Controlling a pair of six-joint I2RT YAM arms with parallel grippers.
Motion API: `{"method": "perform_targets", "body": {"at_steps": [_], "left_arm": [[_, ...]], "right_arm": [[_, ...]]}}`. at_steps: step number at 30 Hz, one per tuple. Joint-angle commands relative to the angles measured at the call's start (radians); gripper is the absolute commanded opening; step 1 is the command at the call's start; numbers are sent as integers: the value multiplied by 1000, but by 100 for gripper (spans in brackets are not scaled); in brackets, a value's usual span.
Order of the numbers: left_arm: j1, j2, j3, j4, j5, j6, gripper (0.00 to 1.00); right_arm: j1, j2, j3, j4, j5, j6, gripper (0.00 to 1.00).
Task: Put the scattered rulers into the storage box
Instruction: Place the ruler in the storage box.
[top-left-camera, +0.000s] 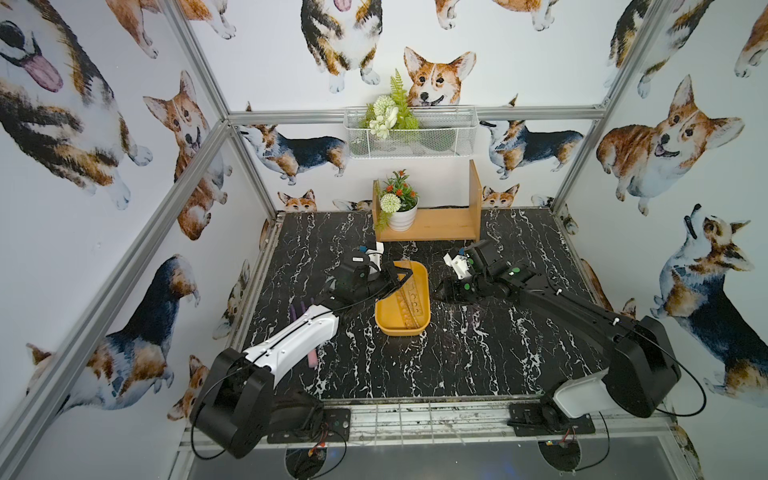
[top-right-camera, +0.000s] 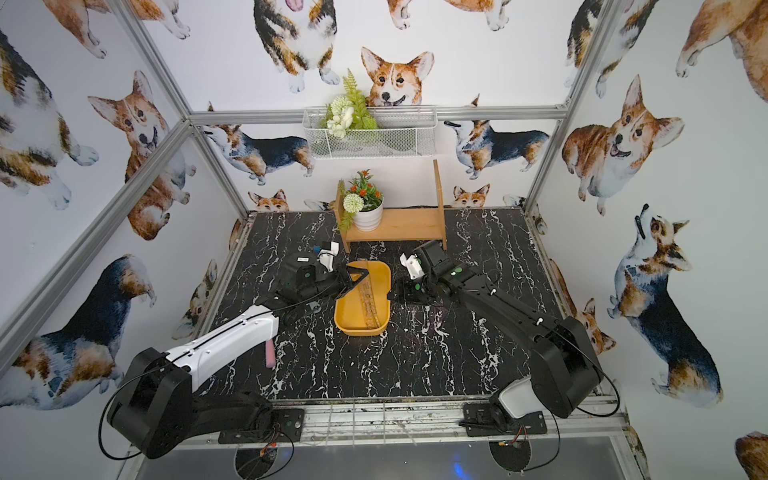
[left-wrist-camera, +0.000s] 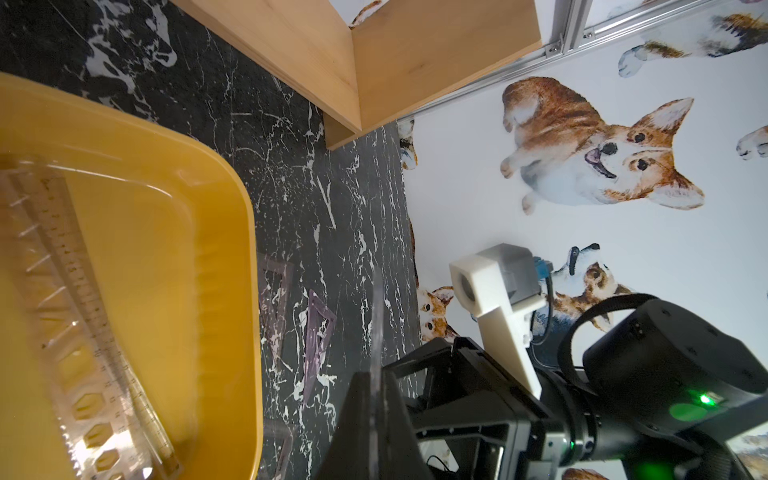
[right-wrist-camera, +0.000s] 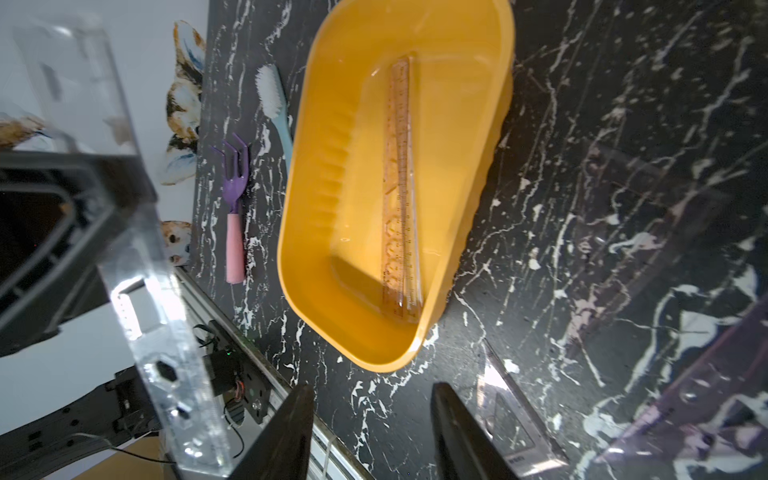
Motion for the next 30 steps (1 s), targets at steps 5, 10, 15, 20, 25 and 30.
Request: {"method": "perform_targets", "body": {"at_steps": [5,10,15,20,25,30], "left_arm": [[1,74,47,-108,-75,89,0],[1,125,73,-128,-129,112,0],[-1,178,106,-157,-179,149,0],[-7,236,132,-160,-194,164,0],[-16,282,159,-157,-194,166,0],[-21,285,172,-161,-200,169,22]], "right_arm": [[2,-16,10,-126,165,-74,53],[2,-32,-5,-161,223,-95,55],[2,-45,-36,-177,257,-103,55],[2,-59,-65,-178,271,-104,55],[2,-71,-83,-183,277,-103,55],[2,-79,-98,-185,281,-102,55]]}}
